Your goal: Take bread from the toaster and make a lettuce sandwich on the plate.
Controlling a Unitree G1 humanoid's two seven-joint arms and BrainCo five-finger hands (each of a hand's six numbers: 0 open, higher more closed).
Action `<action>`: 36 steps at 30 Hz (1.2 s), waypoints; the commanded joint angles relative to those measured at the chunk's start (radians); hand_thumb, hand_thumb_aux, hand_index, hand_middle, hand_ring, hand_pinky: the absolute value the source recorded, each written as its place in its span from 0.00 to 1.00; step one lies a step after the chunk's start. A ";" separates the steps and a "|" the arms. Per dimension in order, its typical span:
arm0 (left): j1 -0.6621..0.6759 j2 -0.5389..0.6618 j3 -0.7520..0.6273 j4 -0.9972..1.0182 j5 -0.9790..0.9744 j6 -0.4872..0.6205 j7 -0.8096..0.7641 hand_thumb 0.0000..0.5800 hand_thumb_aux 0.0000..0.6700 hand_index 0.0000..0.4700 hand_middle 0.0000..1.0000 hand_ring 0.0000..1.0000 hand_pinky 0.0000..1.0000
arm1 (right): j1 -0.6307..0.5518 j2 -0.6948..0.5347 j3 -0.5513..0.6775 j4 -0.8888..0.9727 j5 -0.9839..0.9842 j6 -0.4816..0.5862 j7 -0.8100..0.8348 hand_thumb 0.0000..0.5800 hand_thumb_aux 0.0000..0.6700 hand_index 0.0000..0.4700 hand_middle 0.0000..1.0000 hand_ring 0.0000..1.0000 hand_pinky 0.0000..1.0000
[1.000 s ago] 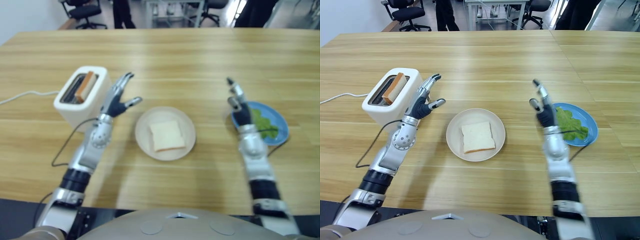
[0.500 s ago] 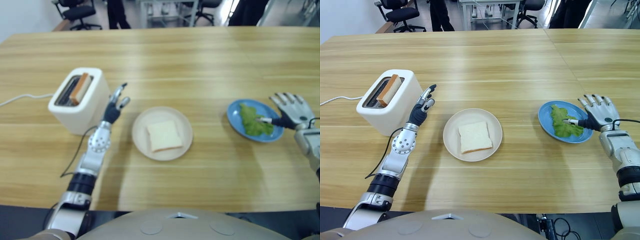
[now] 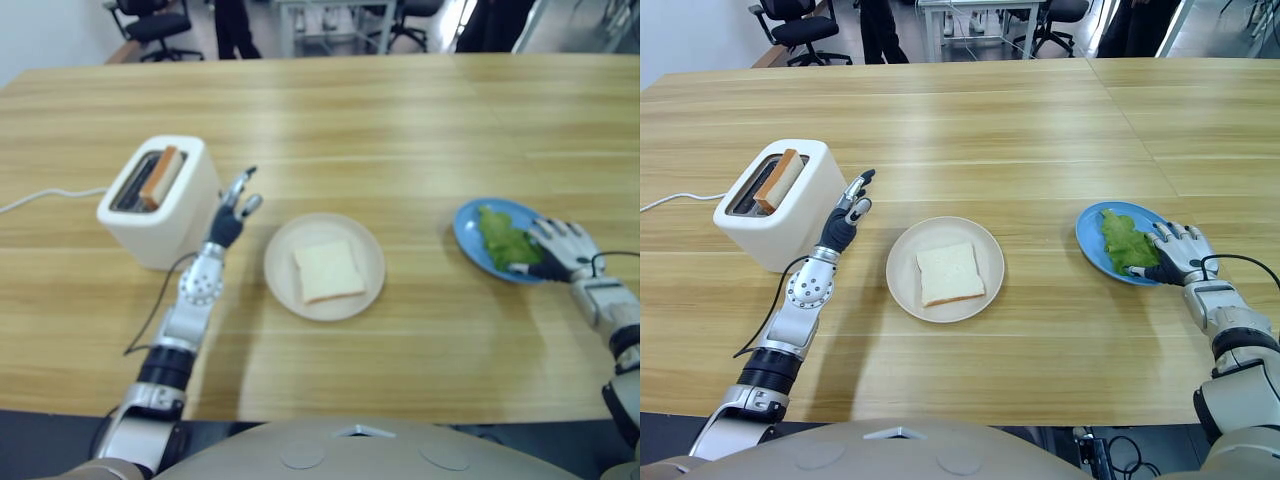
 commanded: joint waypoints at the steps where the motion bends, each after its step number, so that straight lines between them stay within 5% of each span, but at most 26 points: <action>1: 0.005 -0.006 -0.008 0.015 0.014 0.007 -0.006 0.00 0.00 0.00 0.00 0.00 0.00 | -0.020 0.006 0.033 0.032 0.027 -0.010 0.013 1.00 1.00 0.98 0.00 0.00 0.00; 16: 0.016 -0.002 -0.003 0.013 0.013 0.005 -0.011 0.00 0.00 0.00 0.00 0.00 0.00 | 0.020 -0.023 0.023 -0.043 0.139 -0.040 -0.004 1.00 1.00 0.98 0.00 0.00 0.00; 17: 0.016 -0.002 -0.002 0.014 0.012 0.004 -0.011 0.00 0.00 0.00 0.00 0.00 0.00 | 0.031 -0.031 0.011 -0.068 0.154 -0.042 -0.008 1.00 1.00 0.98 1.00 1.00 1.00; 28: -0.006 -0.001 0.017 0.048 -0.008 -0.013 -0.007 0.00 0.00 0.00 0.00 0.00 0.00 | 0.287 -0.117 -0.173 -0.696 0.210 0.082 0.016 1.00 1.00 0.98 1.00 1.00 1.00; 36: -0.026 -0.012 0.040 0.080 -0.043 -0.028 -0.004 0.00 0.00 0.00 0.00 0.00 0.00 | 0.324 -0.043 -0.192 -1.058 0.156 0.148 0.134 1.00 1.00 0.98 1.00 1.00 1.00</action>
